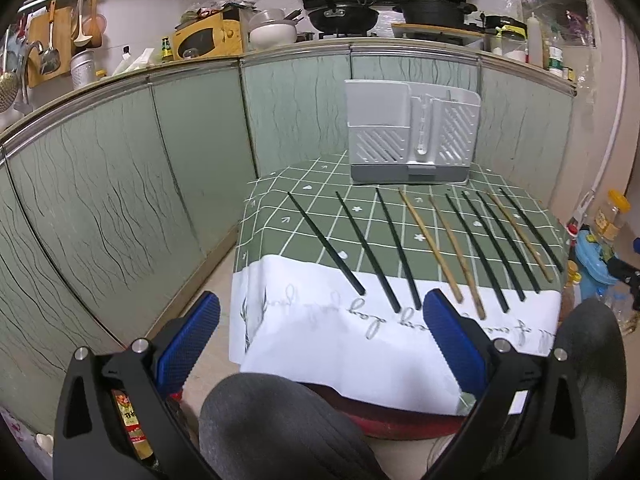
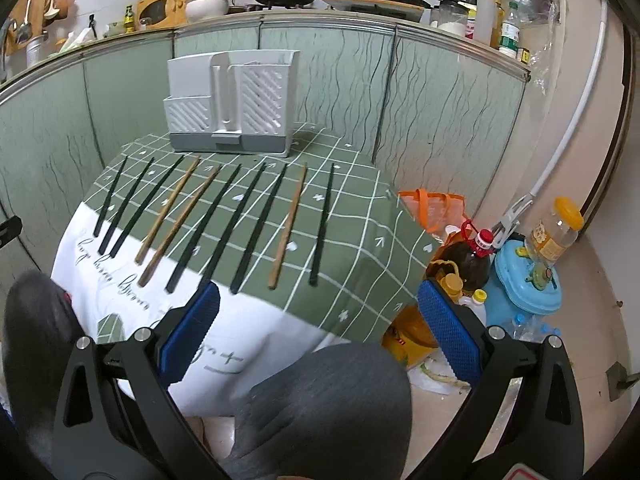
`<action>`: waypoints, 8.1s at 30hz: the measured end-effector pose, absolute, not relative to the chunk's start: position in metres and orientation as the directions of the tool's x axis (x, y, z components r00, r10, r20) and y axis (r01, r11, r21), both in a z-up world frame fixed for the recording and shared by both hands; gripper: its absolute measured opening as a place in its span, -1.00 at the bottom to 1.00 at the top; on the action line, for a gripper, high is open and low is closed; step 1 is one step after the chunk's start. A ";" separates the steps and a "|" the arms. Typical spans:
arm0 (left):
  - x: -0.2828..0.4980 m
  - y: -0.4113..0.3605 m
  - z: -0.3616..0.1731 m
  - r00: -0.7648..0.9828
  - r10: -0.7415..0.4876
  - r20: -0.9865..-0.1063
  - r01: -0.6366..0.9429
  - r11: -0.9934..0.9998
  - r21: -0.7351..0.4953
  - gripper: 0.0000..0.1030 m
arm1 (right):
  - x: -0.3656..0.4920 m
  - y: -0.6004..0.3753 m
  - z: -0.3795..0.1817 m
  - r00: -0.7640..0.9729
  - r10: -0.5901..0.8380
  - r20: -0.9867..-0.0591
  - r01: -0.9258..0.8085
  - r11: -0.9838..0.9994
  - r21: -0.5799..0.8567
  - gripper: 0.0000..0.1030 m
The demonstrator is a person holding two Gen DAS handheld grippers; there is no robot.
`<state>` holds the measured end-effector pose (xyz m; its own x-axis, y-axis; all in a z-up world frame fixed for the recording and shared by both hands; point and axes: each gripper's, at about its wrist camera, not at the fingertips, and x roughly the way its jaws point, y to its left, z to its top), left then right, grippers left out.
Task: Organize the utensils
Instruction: 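Grasp a black chopstick with the left tool while the right tool grasps another black chopstick, then lift the black chopstick with the left tool while the right tool lifts its chopstick toward the holder, then lower the chopstick into the holder and open the left tool while the right tool releases its chopstick there, then move both open tools back over the remaining chopsticks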
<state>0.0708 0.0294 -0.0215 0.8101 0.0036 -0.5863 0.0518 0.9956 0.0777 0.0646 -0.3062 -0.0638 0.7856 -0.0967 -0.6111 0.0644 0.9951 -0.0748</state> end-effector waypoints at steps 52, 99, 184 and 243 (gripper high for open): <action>0.191 -0.001 -0.117 0.737 0.141 -0.661 -0.120 0.990 0.077 -0.45 | 0.179 -0.322 -0.140 0.694 -0.115 -0.710 0.110 0.993 -0.053 -0.65; 0.153 0.013 -0.016 0.807 0.011 -0.591 0.019 0.999 0.043 -0.85 | 0.142 -0.327 -0.058 0.793 -0.056 -0.607 0.071 0.998 0.000 -0.88; 0.318 -0.077 0.209 0.734 -0.569 -0.370 0.573 0.812 -0.112 -0.85 | 0.292 -0.351 0.195 0.851 0.346 -0.395 -0.325 0.938 0.122 -0.88; 0.260 -0.059 0.117 0.885 -0.231 -0.405 0.265 0.964 0.030 0.92 | 0.237 -0.313 0.078 0.876 0.144 -0.460 -0.179 0.983 -0.034 0.84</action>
